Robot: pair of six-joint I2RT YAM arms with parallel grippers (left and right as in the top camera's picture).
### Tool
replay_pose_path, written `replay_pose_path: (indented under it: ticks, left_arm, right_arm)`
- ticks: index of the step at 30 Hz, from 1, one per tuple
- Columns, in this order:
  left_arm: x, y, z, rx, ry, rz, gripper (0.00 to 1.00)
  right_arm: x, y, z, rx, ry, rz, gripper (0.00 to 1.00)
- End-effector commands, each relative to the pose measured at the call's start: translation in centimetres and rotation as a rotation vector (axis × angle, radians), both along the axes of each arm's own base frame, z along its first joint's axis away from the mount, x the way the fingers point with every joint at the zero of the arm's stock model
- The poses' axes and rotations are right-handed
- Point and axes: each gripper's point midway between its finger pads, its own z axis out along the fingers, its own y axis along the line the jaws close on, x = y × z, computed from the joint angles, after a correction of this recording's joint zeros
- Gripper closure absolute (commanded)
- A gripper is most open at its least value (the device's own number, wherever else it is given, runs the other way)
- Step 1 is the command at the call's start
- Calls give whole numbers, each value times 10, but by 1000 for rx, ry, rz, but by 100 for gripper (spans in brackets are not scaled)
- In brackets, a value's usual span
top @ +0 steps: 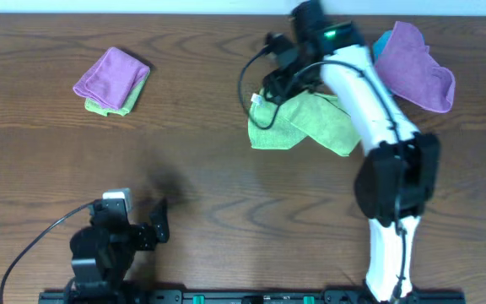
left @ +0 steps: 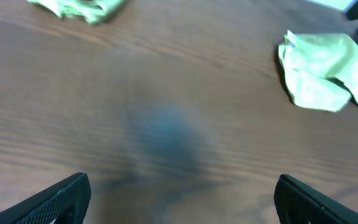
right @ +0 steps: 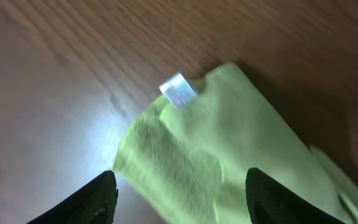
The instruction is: Fold the cloth
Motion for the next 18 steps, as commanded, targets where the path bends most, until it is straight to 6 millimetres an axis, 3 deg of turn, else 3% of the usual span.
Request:
replay_pose_path:
  ticks: [1, 11, 18]
  left_arm:
    - [5, -8, 30, -32, 6, -32, 5]
    - [50, -11, 77, -21, 136, -74, 5]
    - [76, -21, 94, -60, 212, -131, 4]
  right_arm:
    - [6, 3, -3, -125, -84, 55, 34]
    - [12, -7, -45, -279, -73, 56, 37]
    - [12, -9, -72, -306, -37, 69, 42]
